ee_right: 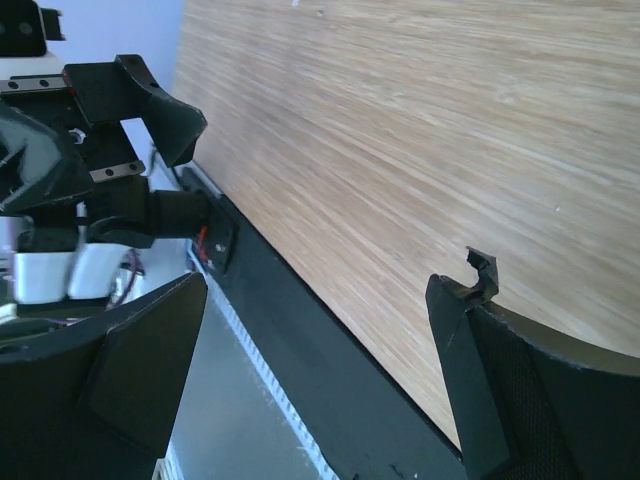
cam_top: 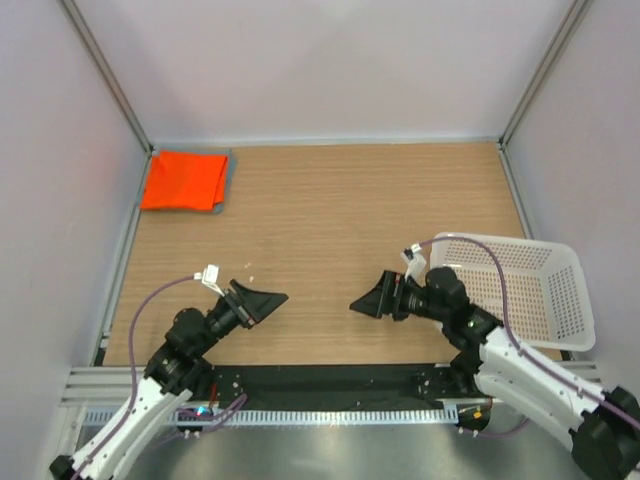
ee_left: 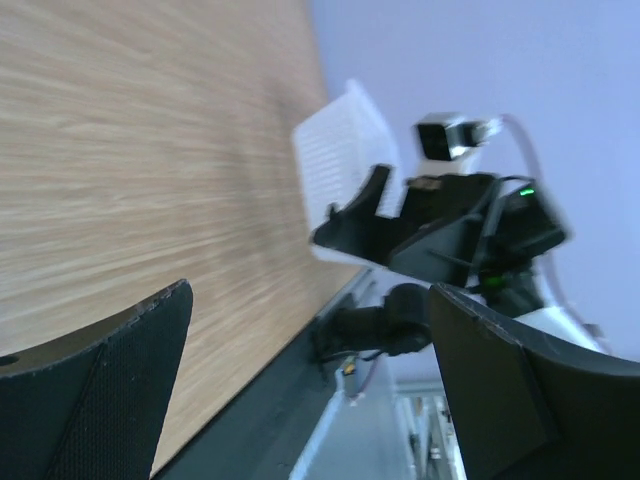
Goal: Fold and stack the t-shirts
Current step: Neatly place the folded tshirt to the corner
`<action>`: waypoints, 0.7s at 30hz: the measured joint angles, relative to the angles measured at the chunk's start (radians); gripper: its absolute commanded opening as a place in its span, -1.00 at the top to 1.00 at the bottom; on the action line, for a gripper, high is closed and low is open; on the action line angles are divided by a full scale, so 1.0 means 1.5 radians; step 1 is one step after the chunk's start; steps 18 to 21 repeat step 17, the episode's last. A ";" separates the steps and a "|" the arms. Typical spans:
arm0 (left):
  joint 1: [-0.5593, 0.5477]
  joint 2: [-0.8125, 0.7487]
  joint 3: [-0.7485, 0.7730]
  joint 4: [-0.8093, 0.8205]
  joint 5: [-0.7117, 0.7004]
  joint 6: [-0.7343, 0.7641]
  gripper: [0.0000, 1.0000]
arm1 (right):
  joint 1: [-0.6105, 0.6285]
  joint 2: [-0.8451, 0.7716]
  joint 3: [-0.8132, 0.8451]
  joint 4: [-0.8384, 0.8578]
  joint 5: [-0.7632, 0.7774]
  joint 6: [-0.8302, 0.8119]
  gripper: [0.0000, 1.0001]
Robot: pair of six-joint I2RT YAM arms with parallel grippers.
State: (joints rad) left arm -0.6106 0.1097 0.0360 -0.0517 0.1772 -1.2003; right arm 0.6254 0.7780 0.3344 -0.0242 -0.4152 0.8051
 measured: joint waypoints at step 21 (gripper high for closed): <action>-0.002 -0.068 0.002 0.050 0.061 -0.085 -0.99 | 0.000 -0.375 -0.179 -0.054 0.095 0.158 -1.00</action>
